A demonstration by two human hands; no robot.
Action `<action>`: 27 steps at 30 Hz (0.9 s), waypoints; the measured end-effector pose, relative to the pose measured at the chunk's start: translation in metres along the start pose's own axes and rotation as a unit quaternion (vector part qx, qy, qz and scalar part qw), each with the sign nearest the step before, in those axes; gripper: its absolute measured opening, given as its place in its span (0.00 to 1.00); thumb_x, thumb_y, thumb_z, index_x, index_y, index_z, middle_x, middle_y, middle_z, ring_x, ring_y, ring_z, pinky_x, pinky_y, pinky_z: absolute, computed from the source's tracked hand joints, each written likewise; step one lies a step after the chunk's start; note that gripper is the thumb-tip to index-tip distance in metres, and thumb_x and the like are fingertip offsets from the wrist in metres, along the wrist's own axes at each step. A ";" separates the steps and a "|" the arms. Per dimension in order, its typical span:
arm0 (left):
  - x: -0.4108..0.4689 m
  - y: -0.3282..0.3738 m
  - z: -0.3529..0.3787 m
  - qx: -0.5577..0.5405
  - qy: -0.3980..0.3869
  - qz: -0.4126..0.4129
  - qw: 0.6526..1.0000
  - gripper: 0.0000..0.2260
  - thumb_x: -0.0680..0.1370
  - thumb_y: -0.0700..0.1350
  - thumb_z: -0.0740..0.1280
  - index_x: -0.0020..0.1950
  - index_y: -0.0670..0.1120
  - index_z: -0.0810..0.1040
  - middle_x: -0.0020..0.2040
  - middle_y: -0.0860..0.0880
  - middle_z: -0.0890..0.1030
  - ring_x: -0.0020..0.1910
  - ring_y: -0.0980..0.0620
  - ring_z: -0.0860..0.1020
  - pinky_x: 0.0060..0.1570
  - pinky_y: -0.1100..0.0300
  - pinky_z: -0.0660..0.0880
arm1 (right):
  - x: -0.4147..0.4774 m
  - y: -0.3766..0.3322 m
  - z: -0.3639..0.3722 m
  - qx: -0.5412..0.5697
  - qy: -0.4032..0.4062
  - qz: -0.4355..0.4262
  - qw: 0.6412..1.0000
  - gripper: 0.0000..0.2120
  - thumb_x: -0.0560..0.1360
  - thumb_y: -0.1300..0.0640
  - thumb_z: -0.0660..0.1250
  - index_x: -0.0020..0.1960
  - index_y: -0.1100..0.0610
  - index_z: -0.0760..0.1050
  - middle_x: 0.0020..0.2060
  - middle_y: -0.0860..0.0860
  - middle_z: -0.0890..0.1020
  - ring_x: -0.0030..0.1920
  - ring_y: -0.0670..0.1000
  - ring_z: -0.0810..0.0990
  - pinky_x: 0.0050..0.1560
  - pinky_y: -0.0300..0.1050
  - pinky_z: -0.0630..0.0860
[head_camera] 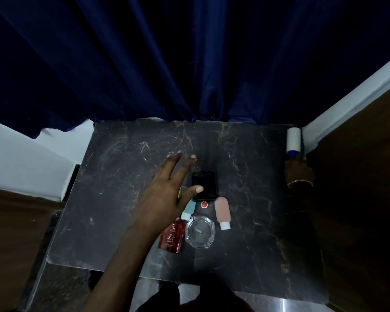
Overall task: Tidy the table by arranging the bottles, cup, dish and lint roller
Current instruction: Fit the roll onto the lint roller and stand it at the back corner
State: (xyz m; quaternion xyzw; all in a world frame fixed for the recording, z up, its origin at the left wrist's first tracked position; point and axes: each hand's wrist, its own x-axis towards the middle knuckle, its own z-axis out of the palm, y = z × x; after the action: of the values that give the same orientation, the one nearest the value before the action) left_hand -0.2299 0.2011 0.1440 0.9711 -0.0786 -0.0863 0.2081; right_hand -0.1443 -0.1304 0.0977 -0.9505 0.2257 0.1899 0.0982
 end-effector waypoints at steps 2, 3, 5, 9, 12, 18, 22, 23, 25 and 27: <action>0.002 0.002 0.001 -0.008 -0.007 0.012 1.000 0.32 0.81 0.71 0.52 0.82 0.63 0.48 0.85 0.52 0.53 0.83 0.47 0.57 0.71 0.36 0.72 | 0.001 -0.009 0.006 -0.024 -0.005 -0.004 1.000 0.22 0.86 0.57 0.47 0.76 0.70 0.57 0.70 0.67 0.70 0.70 0.65 0.71 0.71 0.57 0.66; 0.002 0.003 0.003 -0.008 -0.009 0.010 1.000 0.32 0.81 0.71 0.52 0.82 0.63 0.48 0.85 0.52 0.53 0.83 0.47 0.56 0.73 0.37 0.71 | 0.000 -0.015 0.008 -0.023 -0.023 -0.015 0.999 0.22 0.87 0.56 0.48 0.76 0.69 0.58 0.69 0.67 0.72 0.69 0.65 0.72 0.70 0.57 0.67; 0.003 0.006 0.004 -0.009 -0.006 0.017 1.000 0.32 0.81 0.70 0.53 0.83 0.63 0.48 0.85 0.51 0.53 0.84 0.47 0.54 0.76 0.39 0.68 | -0.003 -0.029 0.012 -0.029 -0.049 -0.050 0.997 0.22 0.86 0.55 0.49 0.76 0.66 0.59 0.67 0.67 0.74 0.68 0.66 0.73 0.68 0.57 0.69; 0.003 0.012 0.004 -0.029 -0.004 0.019 0.999 0.32 0.81 0.69 0.54 0.83 0.63 0.48 0.85 0.53 0.51 0.84 0.48 0.53 0.76 0.40 0.67 | -0.015 -0.058 0.021 -0.063 -0.070 -0.114 0.989 0.22 0.86 0.55 0.49 0.77 0.64 0.57 0.67 0.64 0.76 0.67 0.65 0.75 0.67 0.56 0.71; 0.004 0.015 0.004 -0.031 0.002 0.027 0.999 0.32 0.81 0.69 0.54 0.83 0.63 0.48 0.85 0.52 0.52 0.84 0.48 0.54 0.77 0.42 0.66 | -0.027 -0.077 0.032 -0.109 -0.074 -0.171 0.976 0.23 0.86 0.54 0.48 0.78 0.63 0.55 0.66 0.63 0.77 0.67 0.63 0.77 0.66 0.55 0.72; 0.004 0.016 0.002 -0.023 0.000 0.019 1.000 0.33 0.81 0.70 0.52 0.84 0.61 0.50 0.85 0.51 0.52 0.84 0.47 0.54 0.77 0.39 0.66 | -0.040 -0.095 0.051 -0.155 -0.078 -0.242 0.955 0.22 0.86 0.53 0.47 0.78 0.61 0.55 0.66 0.61 0.78 0.66 0.61 0.78 0.65 0.54 0.73; 0.004 0.014 0.002 -0.005 0.010 0.021 1.000 0.33 0.81 0.71 0.49 0.83 0.62 0.48 0.85 0.50 0.53 0.84 0.47 0.53 0.77 0.38 0.65 | -0.030 -0.090 0.048 -0.151 -0.075 -0.227 0.959 0.23 0.86 0.53 0.48 0.78 0.61 0.55 0.65 0.62 0.78 0.65 0.61 0.78 0.65 0.54 0.74; 0.004 0.014 0.002 0.004 0.011 0.022 1.000 0.33 0.81 0.72 0.49 0.84 0.62 0.48 0.85 0.50 0.53 0.84 0.47 0.53 0.77 0.38 0.65 | -0.026 -0.087 0.047 -0.145 -0.075 -0.219 0.962 0.23 0.86 0.53 0.48 0.78 0.61 0.55 0.65 0.62 0.78 0.65 0.62 0.78 0.64 0.54 0.74; 0.005 0.013 0.003 0.018 0.009 0.022 1.000 0.34 0.80 0.72 0.48 0.84 0.62 0.46 0.85 0.50 0.52 0.85 0.47 0.52 0.78 0.38 0.64 | -0.016 -0.080 0.044 -0.124 -0.071 -0.191 0.971 0.22 0.86 0.52 0.49 0.77 0.62 0.57 0.65 0.63 0.78 0.65 0.63 0.78 0.64 0.55 0.73; 0.005 0.013 0.004 0.030 0.008 0.024 0.999 0.34 0.80 0.73 0.48 0.83 0.62 0.45 0.85 0.51 0.51 0.85 0.48 0.50 0.79 0.39 0.62 | -0.005 -0.068 0.042 -0.090 -0.066 -0.153 0.982 0.22 0.86 0.53 0.50 0.76 0.62 0.59 0.65 0.64 0.78 0.65 0.64 0.77 0.65 0.56 0.73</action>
State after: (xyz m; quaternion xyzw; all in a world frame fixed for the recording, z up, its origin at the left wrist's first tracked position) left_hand -0.2273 0.1866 0.1448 0.9754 -0.1024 -0.0709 0.1818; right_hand -0.1300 -0.0570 0.0683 -0.9642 0.0524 0.2541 0.0546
